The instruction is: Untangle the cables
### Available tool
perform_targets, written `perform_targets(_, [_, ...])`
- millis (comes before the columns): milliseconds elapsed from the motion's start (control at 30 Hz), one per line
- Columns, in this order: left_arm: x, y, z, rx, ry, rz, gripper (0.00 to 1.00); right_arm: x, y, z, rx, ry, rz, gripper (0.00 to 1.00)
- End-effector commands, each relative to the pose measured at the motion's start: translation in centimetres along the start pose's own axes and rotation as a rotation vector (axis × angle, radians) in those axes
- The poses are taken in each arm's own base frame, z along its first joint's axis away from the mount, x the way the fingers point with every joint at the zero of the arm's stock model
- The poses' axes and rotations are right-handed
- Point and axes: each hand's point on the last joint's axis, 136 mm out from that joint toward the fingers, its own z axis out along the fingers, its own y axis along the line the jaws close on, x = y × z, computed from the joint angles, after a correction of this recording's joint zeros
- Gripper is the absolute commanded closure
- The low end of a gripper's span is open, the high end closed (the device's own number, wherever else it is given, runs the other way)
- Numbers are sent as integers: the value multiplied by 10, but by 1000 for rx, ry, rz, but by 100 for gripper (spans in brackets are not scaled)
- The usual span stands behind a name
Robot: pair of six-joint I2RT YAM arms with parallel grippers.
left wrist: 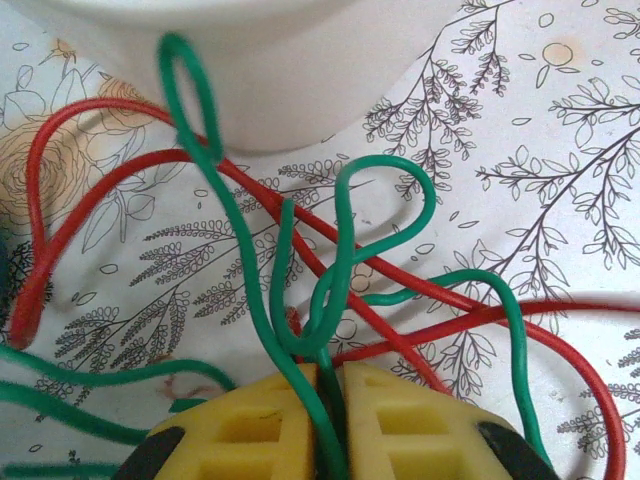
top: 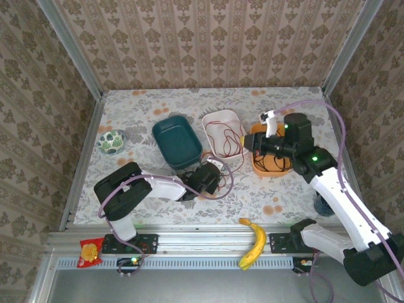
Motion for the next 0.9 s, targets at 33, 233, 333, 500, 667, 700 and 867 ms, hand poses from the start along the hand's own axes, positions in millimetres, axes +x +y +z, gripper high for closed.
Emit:
perform_targets(33, [38, 11, -4, -29, 100, 11, 84, -67, 29, -33, 0, -220, -104, 98])
perform_targets(233, [41, 16, -14, -44, 85, 0, 77, -133, 63, -57, -27, -404, -217, 98])
perform_targets(333, [40, 15, -17, -41, 82, 4, 71, -152, 73, -58, -44, -450, -257, 98])
perform_targets(500, [25, 9, -25, -17, 43, 18, 42, -162, 47, -27, 38, -425, -299, 98])
perform_targets(667, [-18, 15, -48, -35, -88, -39, 17, -133, -23, 41, 157, -298, -241, 98])
perform_targets(700, [-27, 17, -54, -43, -122, -60, 14, -123, -39, 56, 177, -267, -200, 98])
perform_targets(867, [-60, 45, -90, -141, -267, -196, 4, -46, -106, 118, 266, -56, -71, 98])
